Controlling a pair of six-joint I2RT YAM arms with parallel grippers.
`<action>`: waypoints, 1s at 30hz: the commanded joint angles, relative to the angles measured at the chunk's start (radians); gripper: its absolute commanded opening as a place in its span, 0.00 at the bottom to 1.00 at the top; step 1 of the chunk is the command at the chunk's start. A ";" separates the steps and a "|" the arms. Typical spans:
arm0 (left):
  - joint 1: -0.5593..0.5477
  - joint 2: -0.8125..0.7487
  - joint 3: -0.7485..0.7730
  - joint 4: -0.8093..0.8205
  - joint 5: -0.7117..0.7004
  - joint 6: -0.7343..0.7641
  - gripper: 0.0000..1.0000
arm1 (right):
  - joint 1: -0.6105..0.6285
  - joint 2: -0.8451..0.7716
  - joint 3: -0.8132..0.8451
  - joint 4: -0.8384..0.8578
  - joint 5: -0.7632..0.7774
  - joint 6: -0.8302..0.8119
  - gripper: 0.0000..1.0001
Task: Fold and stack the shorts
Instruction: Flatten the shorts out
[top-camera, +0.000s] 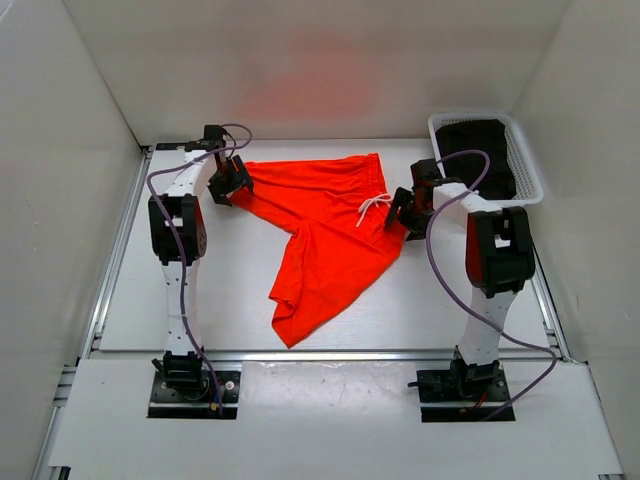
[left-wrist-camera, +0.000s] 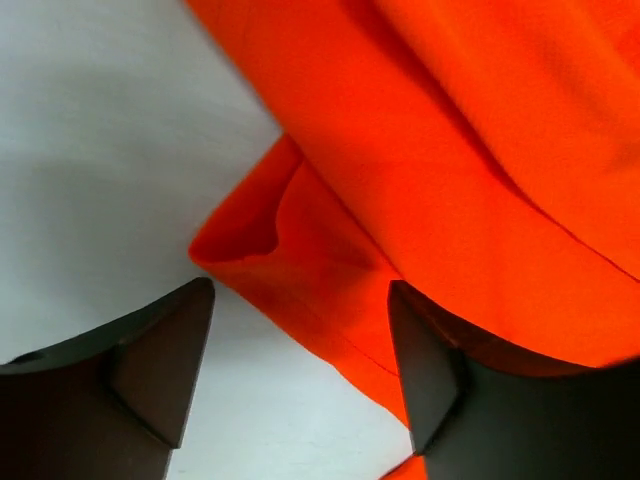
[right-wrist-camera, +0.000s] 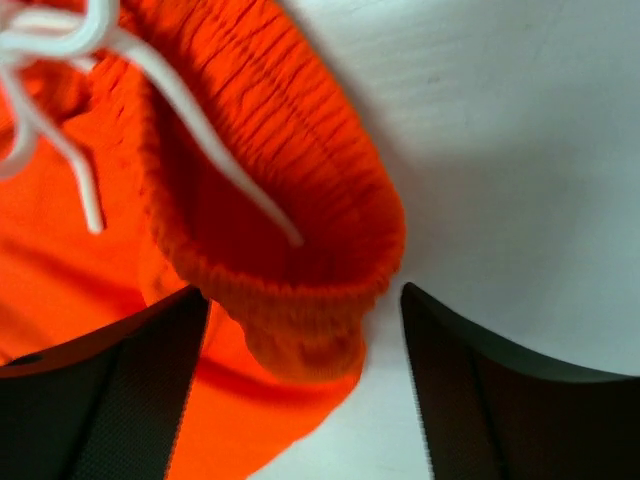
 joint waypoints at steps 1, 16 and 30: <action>-0.001 0.025 0.063 -0.020 -0.025 -0.008 0.79 | -0.002 0.032 0.062 0.003 0.023 0.017 0.74; 0.008 -0.338 -0.343 -0.031 -0.117 0.037 0.10 | 0.018 -0.224 -0.128 0.003 0.102 0.072 0.00; 0.018 -0.585 -0.713 -0.002 -0.106 0.070 0.78 | 0.111 -0.675 -0.499 -0.100 0.224 0.111 0.99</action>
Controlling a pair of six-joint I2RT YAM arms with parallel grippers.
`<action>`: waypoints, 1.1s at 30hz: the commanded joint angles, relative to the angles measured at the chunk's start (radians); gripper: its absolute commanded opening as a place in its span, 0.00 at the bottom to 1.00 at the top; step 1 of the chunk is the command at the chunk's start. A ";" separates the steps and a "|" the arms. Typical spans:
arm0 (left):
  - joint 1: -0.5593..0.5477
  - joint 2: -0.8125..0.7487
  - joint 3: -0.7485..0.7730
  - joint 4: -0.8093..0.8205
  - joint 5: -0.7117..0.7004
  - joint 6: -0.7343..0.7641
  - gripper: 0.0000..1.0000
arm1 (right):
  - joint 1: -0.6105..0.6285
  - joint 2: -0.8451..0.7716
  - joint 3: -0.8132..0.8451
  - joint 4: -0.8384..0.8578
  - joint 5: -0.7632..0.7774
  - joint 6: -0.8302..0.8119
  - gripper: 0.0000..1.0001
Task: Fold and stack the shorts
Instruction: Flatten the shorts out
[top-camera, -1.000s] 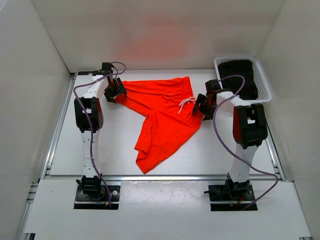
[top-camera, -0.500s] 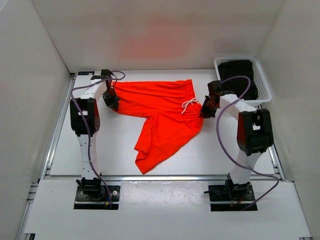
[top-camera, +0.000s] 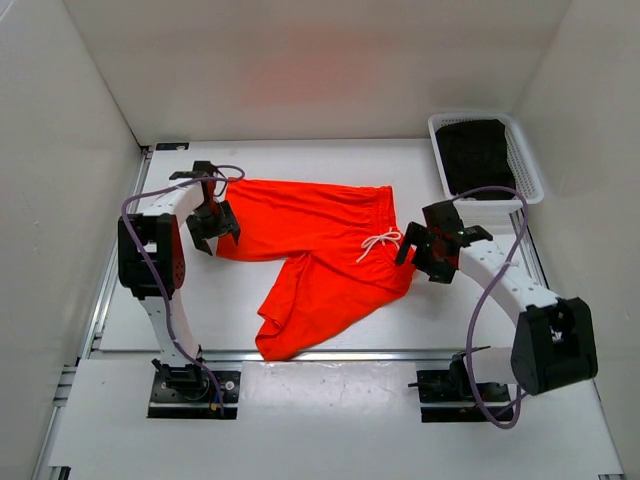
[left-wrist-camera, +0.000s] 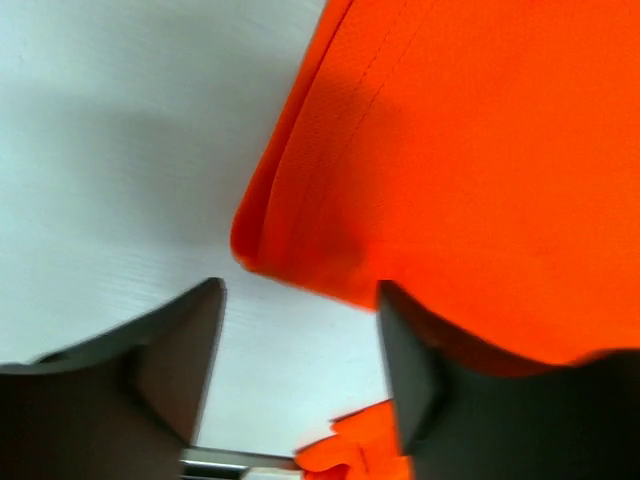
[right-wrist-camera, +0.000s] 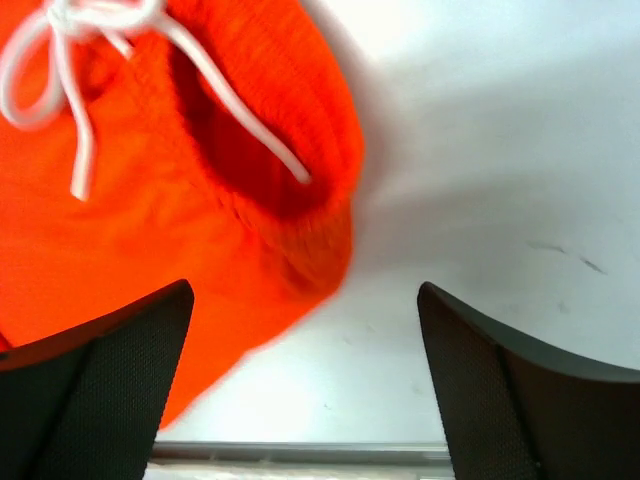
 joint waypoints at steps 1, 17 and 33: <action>0.007 -0.092 0.013 0.009 0.000 0.020 0.84 | 0.016 -0.087 0.022 -0.063 0.102 -0.002 1.00; 0.007 0.301 0.725 -0.195 0.100 0.020 0.70 | 0.049 0.677 0.908 -0.083 0.025 -0.234 0.21; 0.007 0.612 0.911 -0.158 0.270 -0.029 0.68 | -0.056 1.120 1.319 -0.149 0.078 -0.100 0.20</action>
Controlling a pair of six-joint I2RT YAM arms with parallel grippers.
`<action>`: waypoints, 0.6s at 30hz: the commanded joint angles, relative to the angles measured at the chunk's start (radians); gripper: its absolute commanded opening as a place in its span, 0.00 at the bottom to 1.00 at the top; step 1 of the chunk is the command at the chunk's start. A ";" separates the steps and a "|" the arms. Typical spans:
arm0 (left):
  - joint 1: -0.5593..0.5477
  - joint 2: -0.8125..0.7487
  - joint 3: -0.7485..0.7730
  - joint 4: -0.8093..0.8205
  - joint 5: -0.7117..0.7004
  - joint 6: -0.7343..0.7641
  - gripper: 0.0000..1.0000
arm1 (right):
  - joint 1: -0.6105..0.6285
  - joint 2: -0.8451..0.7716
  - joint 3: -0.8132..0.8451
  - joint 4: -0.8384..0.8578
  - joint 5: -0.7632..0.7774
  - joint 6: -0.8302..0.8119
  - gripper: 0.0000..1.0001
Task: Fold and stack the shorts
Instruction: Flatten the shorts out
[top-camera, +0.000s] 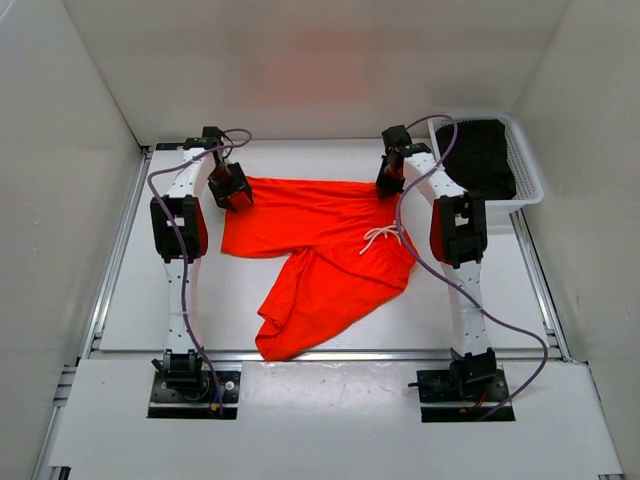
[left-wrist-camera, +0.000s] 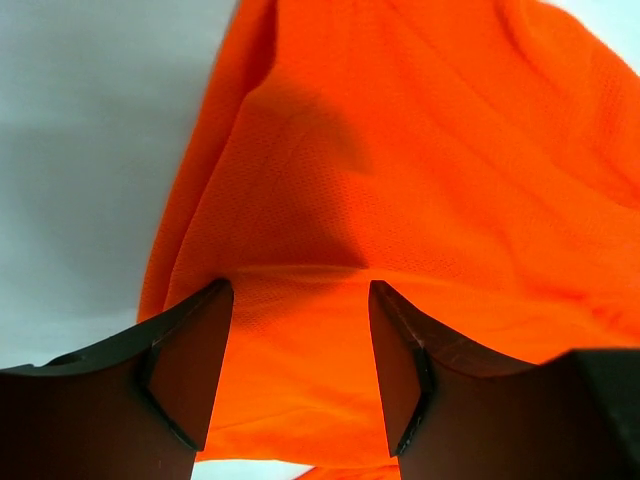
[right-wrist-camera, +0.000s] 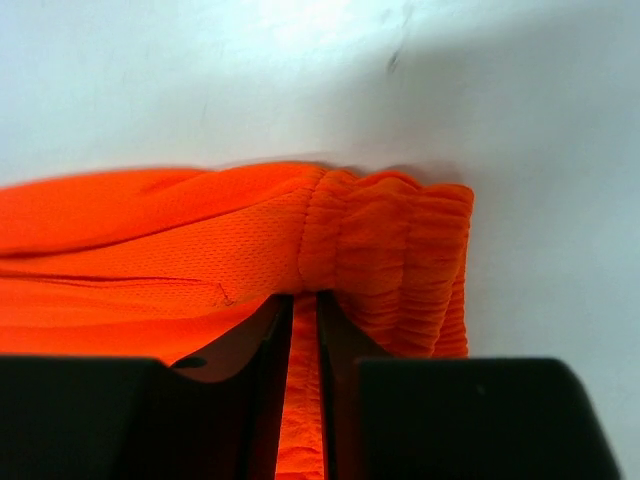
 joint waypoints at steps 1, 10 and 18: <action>0.002 0.076 0.076 0.028 0.088 -0.020 0.68 | -0.058 0.066 0.102 -0.019 0.032 0.034 0.20; 0.002 0.196 0.292 0.112 0.202 -0.103 0.68 | -0.068 0.204 0.357 -0.038 -0.037 0.034 0.48; 0.022 0.000 0.254 0.155 0.159 -0.094 1.00 | -0.068 0.006 0.263 0.074 -0.167 0.011 0.95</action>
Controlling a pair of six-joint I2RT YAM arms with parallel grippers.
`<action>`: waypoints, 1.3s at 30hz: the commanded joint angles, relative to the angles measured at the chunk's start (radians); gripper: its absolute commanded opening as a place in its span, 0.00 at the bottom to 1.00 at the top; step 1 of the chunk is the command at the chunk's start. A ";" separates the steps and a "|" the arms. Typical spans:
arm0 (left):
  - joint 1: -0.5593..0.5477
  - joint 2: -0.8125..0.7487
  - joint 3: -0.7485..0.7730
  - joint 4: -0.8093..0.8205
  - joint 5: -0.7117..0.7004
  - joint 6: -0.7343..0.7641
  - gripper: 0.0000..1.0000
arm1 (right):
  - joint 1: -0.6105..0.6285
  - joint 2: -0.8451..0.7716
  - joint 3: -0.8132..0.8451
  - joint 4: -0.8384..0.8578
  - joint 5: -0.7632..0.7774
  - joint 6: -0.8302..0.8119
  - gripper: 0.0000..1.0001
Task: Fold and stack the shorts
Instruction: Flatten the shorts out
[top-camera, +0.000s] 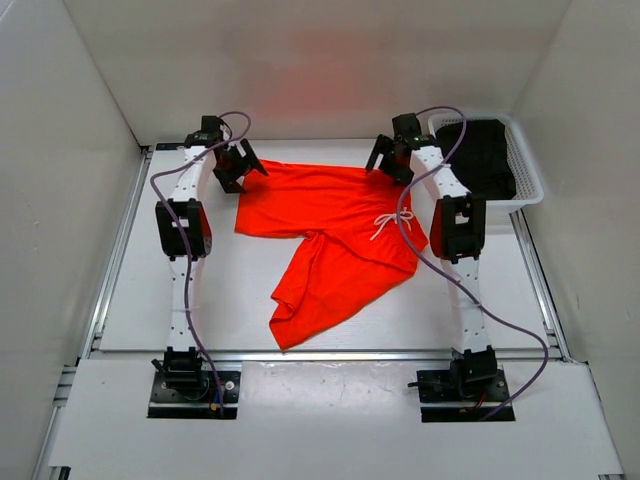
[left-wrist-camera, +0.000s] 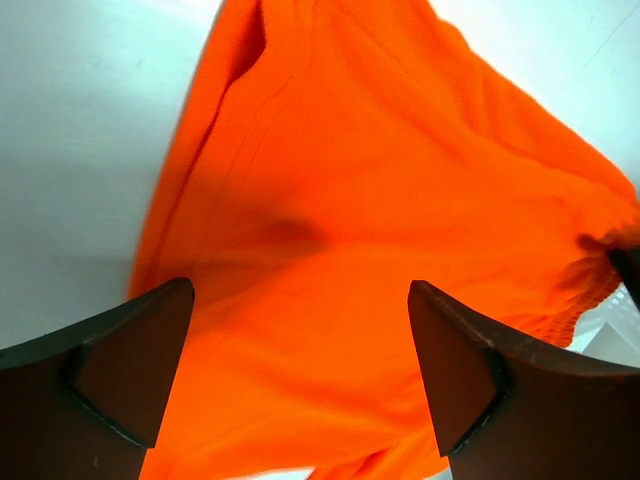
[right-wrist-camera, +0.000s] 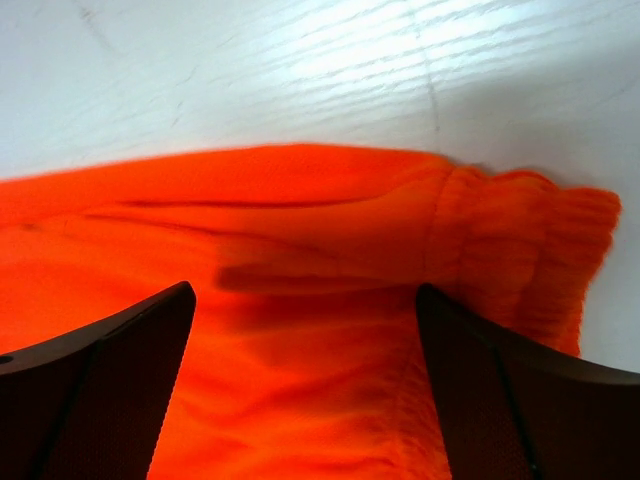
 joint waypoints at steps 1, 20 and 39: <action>0.014 -0.200 -0.045 0.023 -0.063 0.025 1.00 | 0.018 -0.205 -0.027 0.061 -0.068 -0.014 0.95; -0.338 -1.217 -1.488 0.176 -0.283 0.001 0.69 | 0.273 -1.211 -1.264 0.182 0.113 0.099 0.70; -0.479 -0.964 -1.534 0.273 -0.362 -0.070 0.54 | 0.282 -1.590 -1.581 0.030 0.142 0.162 0.65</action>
